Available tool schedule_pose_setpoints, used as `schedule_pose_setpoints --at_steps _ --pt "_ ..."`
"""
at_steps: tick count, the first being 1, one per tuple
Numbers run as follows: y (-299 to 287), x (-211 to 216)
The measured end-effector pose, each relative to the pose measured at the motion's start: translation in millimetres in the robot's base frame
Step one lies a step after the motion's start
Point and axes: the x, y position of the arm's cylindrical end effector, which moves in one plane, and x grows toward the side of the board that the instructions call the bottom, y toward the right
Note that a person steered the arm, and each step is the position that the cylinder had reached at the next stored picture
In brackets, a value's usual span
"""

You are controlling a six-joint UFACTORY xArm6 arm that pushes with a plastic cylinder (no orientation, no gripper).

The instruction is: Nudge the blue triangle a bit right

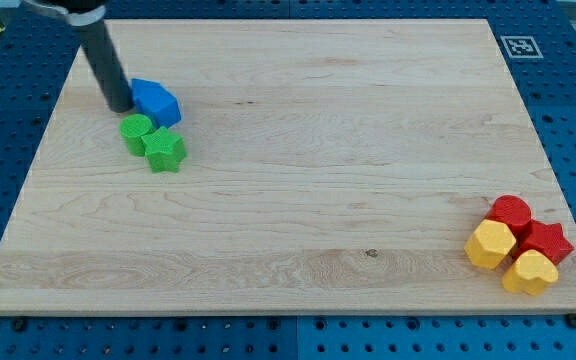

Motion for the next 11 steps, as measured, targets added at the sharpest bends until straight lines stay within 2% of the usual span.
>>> schedule_pose_setpoints --at_steps 2,3,5,6,10,11 --pt "65 8" --pt "68 2" --pt "10 -28" --pt "12 -38" --pt "130 -42" --pt "137 -42"
